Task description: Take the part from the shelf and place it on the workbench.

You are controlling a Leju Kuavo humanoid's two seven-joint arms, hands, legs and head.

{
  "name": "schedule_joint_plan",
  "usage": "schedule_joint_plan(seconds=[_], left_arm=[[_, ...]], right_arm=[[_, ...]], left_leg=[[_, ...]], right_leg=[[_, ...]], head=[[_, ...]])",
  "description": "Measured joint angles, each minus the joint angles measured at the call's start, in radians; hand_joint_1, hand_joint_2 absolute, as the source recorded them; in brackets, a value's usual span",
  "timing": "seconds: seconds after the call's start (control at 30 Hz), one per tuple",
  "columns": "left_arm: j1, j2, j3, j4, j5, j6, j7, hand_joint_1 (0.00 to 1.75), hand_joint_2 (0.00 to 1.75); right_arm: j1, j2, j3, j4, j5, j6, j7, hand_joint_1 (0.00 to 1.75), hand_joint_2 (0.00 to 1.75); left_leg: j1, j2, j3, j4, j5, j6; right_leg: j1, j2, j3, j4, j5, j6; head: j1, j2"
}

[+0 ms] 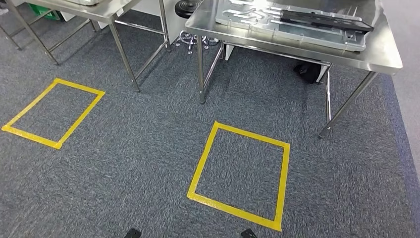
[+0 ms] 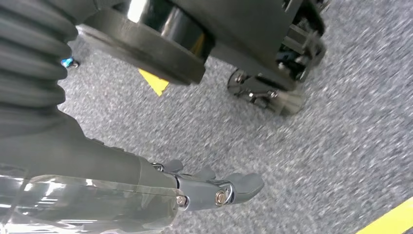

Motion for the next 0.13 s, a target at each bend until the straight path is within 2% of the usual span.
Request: schedule_joint_plan(seconds=[0.07,0.13], left_arm=[[0.018,0.006,-0.031,0.000,0.064,-0.002,0.006,0.00,1.75],[0.026,0.011,-0.056,-0.002,0.112,-0.004,0.010,0.00,1.75]], right_arm=[[0.006,-0.003,0.007,-0.011,-0.026,0.002,0.001,0.00,1.75],[0.013,-0.007,0.012,-0.016,-0.046,0.003,0.003,0.00,1.75]], left_leg=[[0.005,0.002,-0.002,-0.009,0.005,0.012],[0.011,0.003,-0.003,-0.016,0.012,0.022]], right_leg=[[0.000,0.001,-0.005,0.009,-0.007,0.012],[-0.001,0.004,-0.019,0.042,-0.033,0.021]], head=[[0.000,0.000],[0.000,0.000]])
